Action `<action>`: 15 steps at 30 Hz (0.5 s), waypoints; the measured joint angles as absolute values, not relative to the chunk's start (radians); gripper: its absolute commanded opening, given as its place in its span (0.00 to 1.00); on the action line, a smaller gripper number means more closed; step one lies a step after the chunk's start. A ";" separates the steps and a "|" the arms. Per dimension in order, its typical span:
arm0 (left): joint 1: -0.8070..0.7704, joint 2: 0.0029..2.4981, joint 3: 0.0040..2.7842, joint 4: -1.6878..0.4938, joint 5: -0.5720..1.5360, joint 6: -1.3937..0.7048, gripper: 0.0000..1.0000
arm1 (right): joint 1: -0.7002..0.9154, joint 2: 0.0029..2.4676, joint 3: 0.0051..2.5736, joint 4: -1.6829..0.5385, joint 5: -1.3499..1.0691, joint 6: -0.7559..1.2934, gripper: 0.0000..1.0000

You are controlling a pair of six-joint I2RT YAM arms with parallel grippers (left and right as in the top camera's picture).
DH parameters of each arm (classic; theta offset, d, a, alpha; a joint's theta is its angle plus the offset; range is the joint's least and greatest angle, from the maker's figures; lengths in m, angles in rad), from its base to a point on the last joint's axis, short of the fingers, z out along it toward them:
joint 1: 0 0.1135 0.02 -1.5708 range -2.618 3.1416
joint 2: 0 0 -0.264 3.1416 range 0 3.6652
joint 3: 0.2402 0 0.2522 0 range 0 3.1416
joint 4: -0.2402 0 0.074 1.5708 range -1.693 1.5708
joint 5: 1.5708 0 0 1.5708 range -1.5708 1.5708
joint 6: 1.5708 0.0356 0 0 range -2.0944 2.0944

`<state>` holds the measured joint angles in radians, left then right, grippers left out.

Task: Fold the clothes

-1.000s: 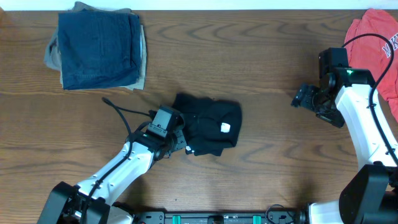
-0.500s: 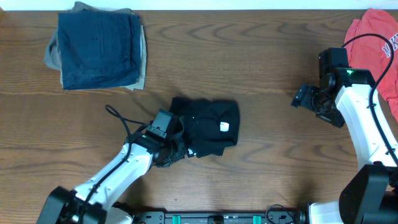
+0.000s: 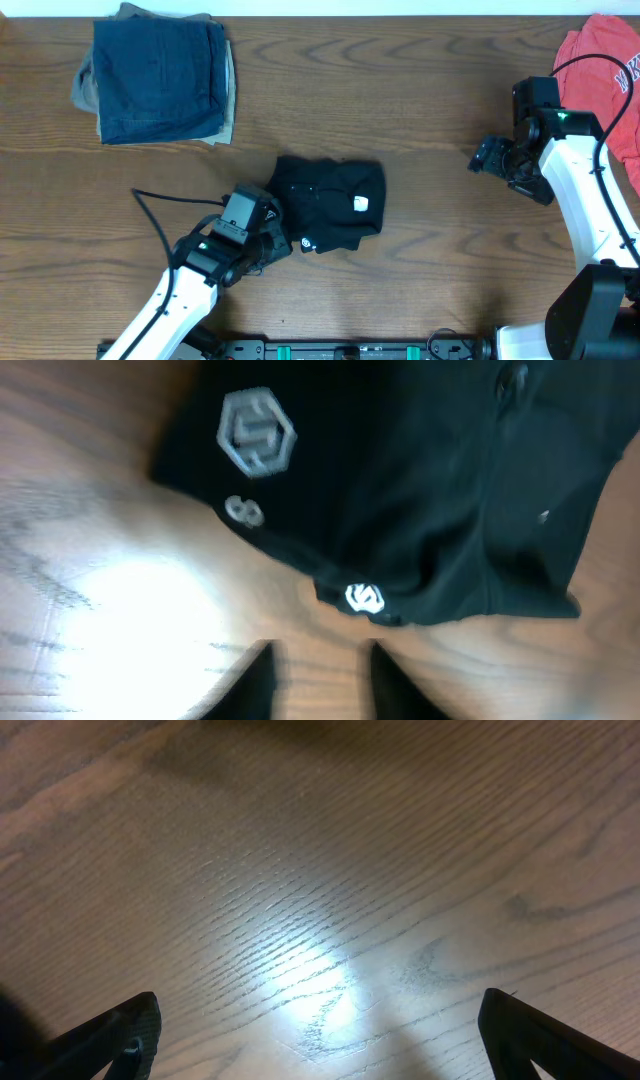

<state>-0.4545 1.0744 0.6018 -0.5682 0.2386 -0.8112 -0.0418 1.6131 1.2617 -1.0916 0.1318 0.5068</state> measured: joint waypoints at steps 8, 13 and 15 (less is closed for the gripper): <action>-0.295 1.053 0.602 -0.564 0.172 -0.726 0.84 | -0.042 1.613 1.262 -1.092 0.132 0.507 0.99; -0.145 1.054 0.602 -0.508 0.176 -0.604 0.84 | -0.042 1.613 1.262 -1.092 0.132 0.507 0.99; -0.092 1.061 0.602 -0.443 0.209 -0.536 0.84 | -0.042 1.613 1.262 -1.092 0.132 0.507 0.99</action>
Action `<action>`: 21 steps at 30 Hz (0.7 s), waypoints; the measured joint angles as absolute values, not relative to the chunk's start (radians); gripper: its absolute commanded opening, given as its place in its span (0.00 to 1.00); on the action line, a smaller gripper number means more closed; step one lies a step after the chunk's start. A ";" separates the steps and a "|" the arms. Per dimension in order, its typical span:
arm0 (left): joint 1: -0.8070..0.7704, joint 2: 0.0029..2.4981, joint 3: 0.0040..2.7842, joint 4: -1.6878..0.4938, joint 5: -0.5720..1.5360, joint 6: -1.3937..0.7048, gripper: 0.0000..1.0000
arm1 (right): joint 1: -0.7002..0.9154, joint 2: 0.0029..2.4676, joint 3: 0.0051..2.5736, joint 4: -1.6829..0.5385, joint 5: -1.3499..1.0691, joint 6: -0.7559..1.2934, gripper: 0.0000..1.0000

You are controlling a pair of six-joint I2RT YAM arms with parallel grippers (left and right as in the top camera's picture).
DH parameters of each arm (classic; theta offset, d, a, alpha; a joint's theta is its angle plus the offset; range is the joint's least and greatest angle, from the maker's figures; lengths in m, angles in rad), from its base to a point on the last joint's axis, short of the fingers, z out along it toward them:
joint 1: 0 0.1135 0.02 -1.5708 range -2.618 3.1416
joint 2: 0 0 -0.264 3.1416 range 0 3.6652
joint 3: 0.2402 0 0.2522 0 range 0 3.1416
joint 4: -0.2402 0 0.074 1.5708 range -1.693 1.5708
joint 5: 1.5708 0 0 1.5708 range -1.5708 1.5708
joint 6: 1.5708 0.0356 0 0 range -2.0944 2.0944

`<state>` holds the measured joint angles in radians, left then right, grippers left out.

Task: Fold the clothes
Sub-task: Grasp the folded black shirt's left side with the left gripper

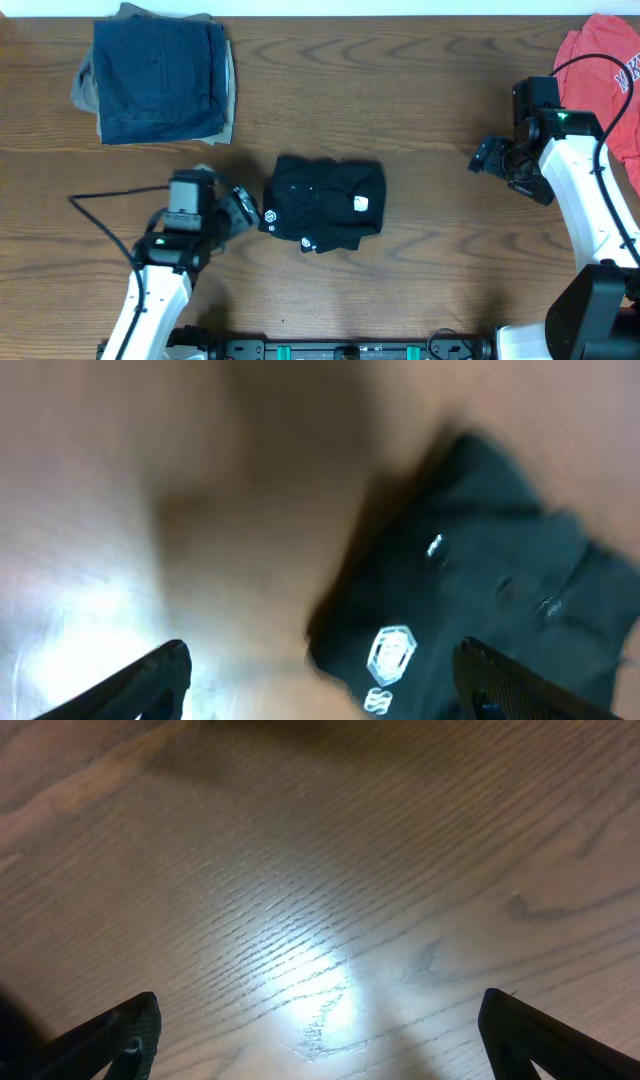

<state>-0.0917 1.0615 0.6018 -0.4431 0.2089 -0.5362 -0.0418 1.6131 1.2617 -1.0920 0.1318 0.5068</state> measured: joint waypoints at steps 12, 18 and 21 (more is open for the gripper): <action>-0.028 1.405 0.602 -0.071 0.527 -0.312 0.84 | -0.042 1.613 1.262 -1.092 0.132 0.507 0.99; -0.028 1.562 0.602 0.020 0.603 -0.276 0.85 | -0.042 1.613 1.262 -1.092 0.132 0.507 0.99; -0.027 1.583 0.604 0.050 0.631 -0.267 0.84 | -0.042 1.613 1.262 -1.092 0.132 0.507 0.99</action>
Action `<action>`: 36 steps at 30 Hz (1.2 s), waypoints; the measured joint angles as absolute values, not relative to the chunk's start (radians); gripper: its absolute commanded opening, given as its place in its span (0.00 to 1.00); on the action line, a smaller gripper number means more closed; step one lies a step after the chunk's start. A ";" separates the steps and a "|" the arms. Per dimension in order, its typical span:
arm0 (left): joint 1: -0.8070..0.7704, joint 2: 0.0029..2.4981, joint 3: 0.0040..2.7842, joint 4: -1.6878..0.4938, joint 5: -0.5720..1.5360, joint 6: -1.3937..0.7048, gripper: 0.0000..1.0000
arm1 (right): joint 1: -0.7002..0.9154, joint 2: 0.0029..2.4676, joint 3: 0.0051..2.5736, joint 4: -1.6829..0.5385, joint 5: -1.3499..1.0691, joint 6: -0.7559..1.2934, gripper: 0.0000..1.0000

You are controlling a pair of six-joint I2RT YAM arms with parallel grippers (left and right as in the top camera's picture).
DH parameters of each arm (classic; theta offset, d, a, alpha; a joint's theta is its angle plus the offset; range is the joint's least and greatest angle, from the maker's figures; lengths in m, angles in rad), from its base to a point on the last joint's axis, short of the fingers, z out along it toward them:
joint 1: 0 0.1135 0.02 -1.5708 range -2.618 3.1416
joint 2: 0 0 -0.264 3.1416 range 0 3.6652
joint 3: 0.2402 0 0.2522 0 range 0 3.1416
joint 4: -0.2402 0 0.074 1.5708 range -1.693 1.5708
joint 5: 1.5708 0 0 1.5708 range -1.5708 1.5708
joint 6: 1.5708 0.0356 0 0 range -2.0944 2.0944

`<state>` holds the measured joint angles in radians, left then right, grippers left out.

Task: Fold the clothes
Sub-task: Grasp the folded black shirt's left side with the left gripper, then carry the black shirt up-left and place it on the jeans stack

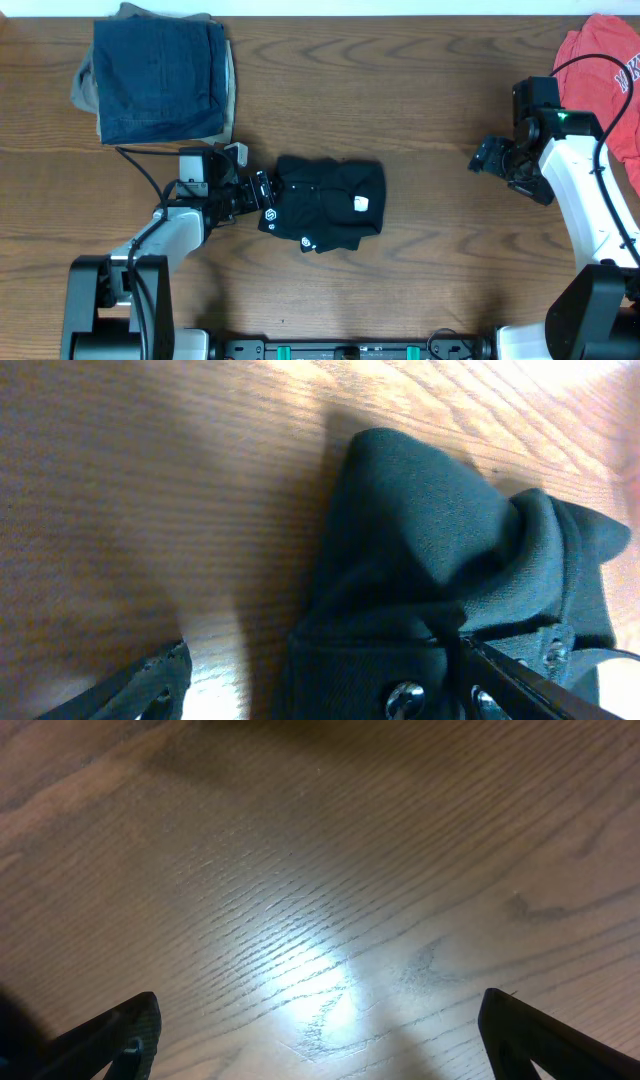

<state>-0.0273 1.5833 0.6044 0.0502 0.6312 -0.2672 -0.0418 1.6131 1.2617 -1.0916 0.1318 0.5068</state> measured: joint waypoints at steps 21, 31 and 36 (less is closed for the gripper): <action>-0.093 1.616 0.609 0.060 0.764 -0.266 0.06 | -0.042 1.613 1.262 -1.092 0.132 0.507 0.99; -0.096 1.616 0.746 -0.064 0.704 -0.278 0.06 | -0.042 1.613 1.262 -1.092 0.132 0.507 0.99; -0.096 1.616 0.917 -0.200 0.580 -0.216 0.06 | -0.042 1.613 1.262 -1.092 0.132 0.507 0.99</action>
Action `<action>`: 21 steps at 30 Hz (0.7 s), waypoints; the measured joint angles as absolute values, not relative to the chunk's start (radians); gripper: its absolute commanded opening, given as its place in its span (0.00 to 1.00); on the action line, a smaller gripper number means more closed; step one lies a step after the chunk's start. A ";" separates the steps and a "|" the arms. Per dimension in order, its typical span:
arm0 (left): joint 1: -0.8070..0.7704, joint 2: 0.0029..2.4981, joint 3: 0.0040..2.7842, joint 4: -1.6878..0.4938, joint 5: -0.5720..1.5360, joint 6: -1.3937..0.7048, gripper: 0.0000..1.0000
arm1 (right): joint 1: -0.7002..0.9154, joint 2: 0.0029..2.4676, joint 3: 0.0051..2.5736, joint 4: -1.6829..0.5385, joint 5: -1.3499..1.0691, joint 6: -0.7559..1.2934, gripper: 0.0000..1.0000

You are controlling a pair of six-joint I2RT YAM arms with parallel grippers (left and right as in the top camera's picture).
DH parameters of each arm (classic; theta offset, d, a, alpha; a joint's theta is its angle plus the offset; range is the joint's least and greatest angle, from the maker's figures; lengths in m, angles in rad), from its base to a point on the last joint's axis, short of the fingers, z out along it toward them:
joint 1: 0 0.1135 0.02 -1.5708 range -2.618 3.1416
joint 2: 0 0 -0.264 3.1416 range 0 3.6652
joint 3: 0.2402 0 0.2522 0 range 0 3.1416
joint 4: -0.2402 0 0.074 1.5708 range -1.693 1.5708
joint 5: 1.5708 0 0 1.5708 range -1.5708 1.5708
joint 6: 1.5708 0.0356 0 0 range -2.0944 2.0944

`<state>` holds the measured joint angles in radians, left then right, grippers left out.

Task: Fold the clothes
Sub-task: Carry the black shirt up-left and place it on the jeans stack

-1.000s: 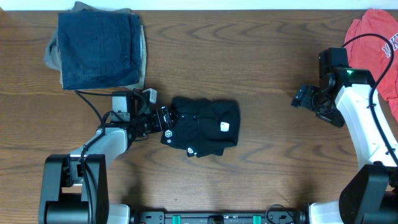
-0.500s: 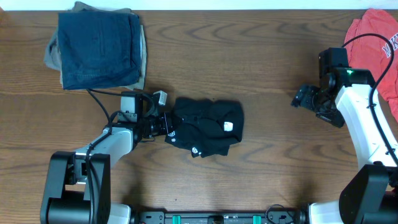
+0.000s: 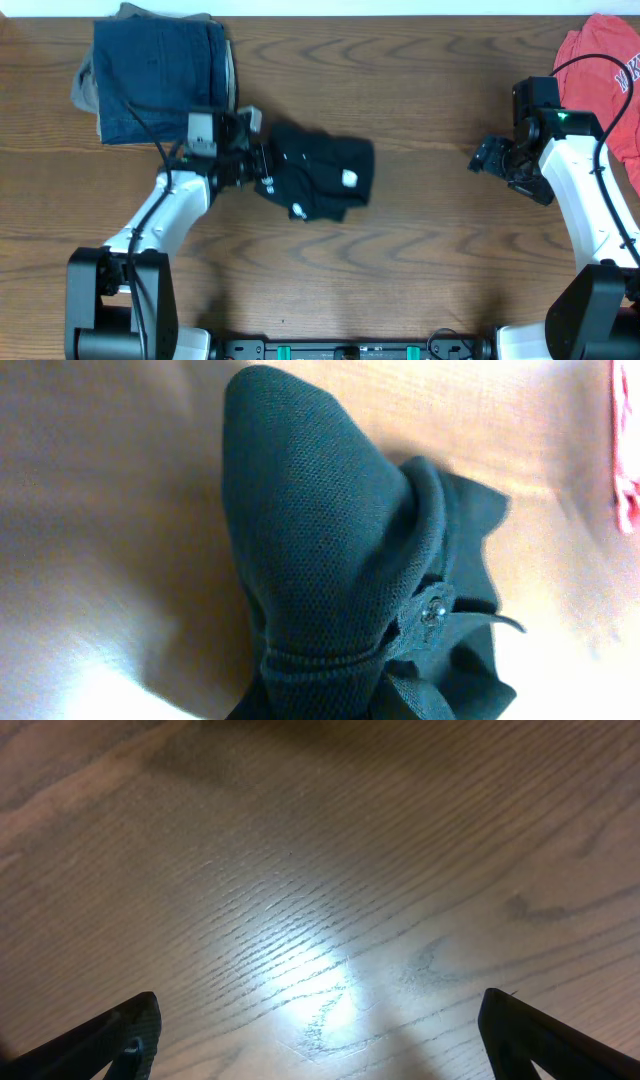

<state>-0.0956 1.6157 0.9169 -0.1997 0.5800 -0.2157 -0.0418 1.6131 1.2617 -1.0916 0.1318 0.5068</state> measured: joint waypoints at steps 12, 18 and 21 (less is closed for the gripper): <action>-0.095 1.615 1.087 -0.147 0.223 -0.094 0.06 | -0.042 1.613 1.262 -1.092 0.132 0.507 0.99; -0.067 1.615 1.101 -0.078 0.139 -0.069 0.06 | -0.042 1.613 1.262 -1.092 0.132 0.507 0.99; -0.036 1.615 1.119 -0.057 0.123 -0.065 0.06 | -0.042 1.613 1.262 -1.092 0.132 0.507 0.99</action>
